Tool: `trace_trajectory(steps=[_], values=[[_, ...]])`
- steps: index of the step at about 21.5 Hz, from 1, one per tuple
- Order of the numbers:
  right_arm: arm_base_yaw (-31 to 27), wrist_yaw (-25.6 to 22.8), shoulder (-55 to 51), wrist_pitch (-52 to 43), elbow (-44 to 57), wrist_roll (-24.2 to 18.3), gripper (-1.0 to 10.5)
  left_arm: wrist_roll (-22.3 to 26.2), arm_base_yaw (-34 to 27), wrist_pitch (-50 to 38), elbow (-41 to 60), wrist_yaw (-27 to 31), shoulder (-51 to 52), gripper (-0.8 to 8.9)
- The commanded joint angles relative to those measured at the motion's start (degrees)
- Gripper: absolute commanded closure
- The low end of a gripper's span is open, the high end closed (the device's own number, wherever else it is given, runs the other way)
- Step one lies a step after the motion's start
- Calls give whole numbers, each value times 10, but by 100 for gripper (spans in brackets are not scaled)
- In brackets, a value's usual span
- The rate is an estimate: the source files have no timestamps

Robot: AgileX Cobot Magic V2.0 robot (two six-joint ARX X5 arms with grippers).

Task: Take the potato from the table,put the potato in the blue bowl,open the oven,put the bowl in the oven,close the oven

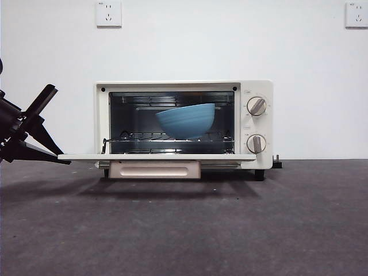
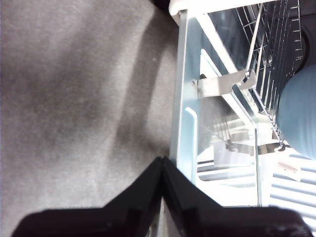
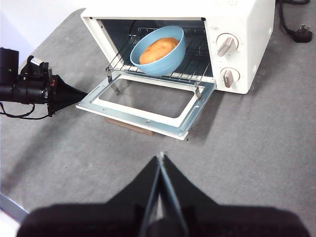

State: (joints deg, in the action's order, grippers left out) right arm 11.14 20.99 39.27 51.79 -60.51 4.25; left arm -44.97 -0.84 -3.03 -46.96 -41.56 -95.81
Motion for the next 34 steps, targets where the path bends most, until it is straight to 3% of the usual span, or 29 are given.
trace_trajectory(steps=[1, 18, 29, 34], values=[[-1, 2, -1, -4, 6, 7, 958, 12, 18, -7, -5, -39, -3, 820], [-1, 3, -1, -4, 6, 12, 958, 13, 20, -40, -5, -110, -3, 821], [-1, 3, -1, -4, 6, 14, 958, -63, 20, -115, -7, -114, -3, 821], [-1, 7, -1, -4, 6, 15, 958, -74, 20, -116, -34, -115, -3, 821]])
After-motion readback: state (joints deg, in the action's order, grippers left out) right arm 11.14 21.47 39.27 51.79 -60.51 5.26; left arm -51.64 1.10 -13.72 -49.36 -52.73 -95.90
